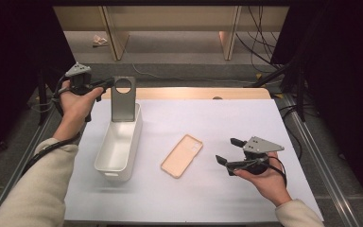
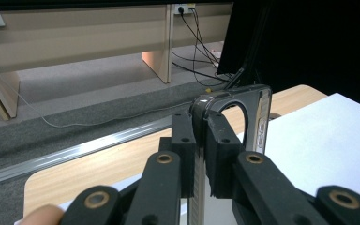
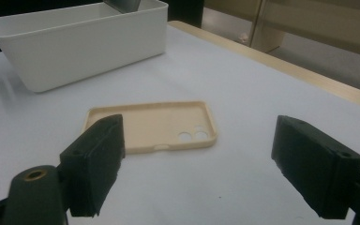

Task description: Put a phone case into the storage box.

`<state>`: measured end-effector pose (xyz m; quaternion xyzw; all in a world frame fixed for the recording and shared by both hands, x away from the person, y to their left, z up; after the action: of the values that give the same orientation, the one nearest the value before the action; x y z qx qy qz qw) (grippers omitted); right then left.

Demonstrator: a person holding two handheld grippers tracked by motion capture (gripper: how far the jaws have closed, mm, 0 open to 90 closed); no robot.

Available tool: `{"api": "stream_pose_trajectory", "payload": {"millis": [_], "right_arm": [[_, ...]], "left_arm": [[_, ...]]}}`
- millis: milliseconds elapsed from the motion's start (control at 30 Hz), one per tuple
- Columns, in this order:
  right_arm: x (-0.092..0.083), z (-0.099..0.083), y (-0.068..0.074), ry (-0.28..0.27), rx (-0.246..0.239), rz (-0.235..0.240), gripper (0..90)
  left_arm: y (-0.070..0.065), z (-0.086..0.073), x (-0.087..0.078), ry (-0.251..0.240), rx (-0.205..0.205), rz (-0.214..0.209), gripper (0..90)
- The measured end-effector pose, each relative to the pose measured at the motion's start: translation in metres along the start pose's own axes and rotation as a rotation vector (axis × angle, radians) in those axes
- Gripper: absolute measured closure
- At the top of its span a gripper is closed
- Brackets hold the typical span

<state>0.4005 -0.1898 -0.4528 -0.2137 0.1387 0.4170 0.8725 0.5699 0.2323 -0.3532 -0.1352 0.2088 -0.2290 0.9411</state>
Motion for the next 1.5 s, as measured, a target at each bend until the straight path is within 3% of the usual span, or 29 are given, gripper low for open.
{"api": "stream_pose_trajectory", "payload": {"millis": [500,700,1500], "right_arm": [[0.001,-0.001,0.0,0.001,0.0,0.005,18.7],[0.001,-0.002,0.0,0.004,-0.001,0.004,18.7],[0.001,-0.003,0.001,0.009,-0.007,0.01,18.7]], "left_arm": [[0.014,-0.012,0.029,0.027,-0.027,0.011,82.7],[0.016,-0.016,0.036,0.043,-0.013,0.02,82.7],[0.033,-0.028,0.048,0.044,-0.061,0.055,82.4]]}}
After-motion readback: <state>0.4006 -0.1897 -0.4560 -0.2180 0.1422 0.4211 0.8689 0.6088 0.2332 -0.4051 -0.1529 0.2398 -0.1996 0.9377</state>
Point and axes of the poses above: each handheld gripper's, and its own axes: x roughly forward along the jaws, z roughly out of its top, y roughly to its left, the point moved 7 cm from there along x, roughly forward along the jaws, and after that the axes turned 15 degrees about -x, right-handed, at the moved point
